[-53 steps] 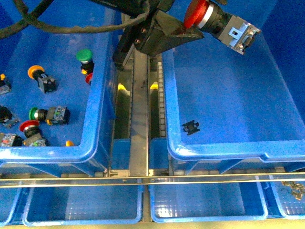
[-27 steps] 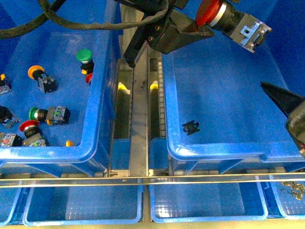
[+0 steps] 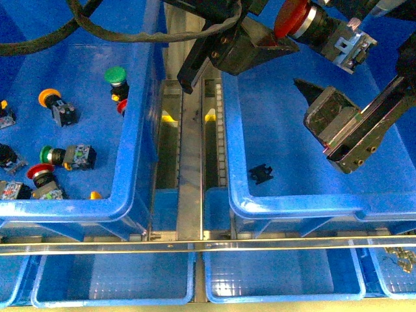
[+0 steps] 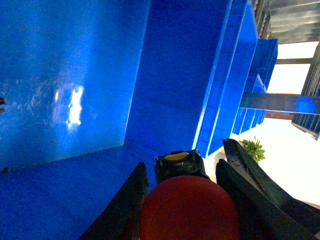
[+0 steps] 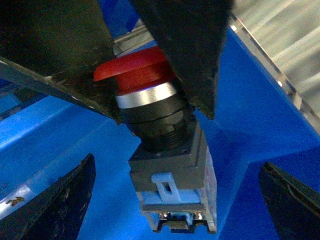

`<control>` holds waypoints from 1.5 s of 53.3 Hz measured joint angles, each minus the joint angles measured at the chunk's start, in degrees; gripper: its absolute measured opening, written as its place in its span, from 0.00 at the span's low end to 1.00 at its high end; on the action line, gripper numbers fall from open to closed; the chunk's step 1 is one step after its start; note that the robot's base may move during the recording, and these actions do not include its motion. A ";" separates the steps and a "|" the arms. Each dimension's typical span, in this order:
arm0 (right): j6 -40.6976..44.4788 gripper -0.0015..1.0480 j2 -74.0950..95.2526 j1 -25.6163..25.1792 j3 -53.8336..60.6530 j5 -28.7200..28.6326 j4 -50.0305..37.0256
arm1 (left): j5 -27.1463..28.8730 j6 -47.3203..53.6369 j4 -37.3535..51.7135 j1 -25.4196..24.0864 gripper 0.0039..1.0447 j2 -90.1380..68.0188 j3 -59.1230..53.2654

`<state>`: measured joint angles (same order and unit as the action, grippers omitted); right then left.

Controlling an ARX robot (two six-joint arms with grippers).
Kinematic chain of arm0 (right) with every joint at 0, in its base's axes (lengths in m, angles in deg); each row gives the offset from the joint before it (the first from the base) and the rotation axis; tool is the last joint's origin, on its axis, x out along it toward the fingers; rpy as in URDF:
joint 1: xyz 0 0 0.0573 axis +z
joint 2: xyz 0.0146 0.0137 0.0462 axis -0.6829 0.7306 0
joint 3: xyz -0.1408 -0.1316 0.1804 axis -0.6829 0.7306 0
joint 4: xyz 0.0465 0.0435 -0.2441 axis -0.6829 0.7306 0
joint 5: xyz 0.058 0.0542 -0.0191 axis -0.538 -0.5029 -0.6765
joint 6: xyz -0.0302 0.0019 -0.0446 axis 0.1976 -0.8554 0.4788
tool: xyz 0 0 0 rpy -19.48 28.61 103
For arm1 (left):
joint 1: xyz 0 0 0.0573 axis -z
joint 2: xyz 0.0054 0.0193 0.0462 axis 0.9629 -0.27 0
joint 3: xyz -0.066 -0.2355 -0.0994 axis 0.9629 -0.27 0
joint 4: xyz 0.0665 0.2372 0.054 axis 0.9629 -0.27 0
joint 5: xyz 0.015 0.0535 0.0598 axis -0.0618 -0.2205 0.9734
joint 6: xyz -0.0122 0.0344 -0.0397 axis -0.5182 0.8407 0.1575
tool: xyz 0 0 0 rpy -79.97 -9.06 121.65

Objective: Pick red and yellow buttons and place in box

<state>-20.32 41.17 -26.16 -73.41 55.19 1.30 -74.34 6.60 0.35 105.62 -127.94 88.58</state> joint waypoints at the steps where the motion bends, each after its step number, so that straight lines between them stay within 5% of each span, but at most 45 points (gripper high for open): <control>1: 0.07 0.94 0.24 0.00 -0.11 -0.15 -0.02 | 0.00 -0.02 -0.02 0.00 0.32 -0.07 0.02; 13: 0.00 0.93 1.42 -0.98 -1.75 -1.36 -0.33 | 0.02 -0.07 -0.37 -0.07 0.32 -0.48 0.52; 31: 0.13 0.39 2.05 -1.99 -1.86 -2.10 0.02 | 0.28 -0.28 -0.66 -0.28 0.32 -0.92 1.31; 47: 2.25 0.31 2.16 -2.19 -1.79 -2.19 0.26 | 0.70 -1.29 -0.98 -0.48 0.32 -1.14 1.57; 61: 1.16 0.27 2.29 -3.17 -0.76 -3.41 0.57 | 1.20 0.81 -1.18 -1.55 0.68 -1.16 1.53; 68: 1.14 0.27 2.73 -4.37 -0.24 -3.56 0.66 | 1.88 1.86 -1.25 -3.76 0.94 -0.70 -0.20; 80: 1.07 0.26 4.09 -7.65 0.44 -3.82 0.76 | 2.97 6.97 -4.70 -10.03 0.93 6.84 -7.58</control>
<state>-19.25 45.26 -33.81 -72.97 51.36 2.06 -71.36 13.57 -4.35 95.59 -121.10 80.99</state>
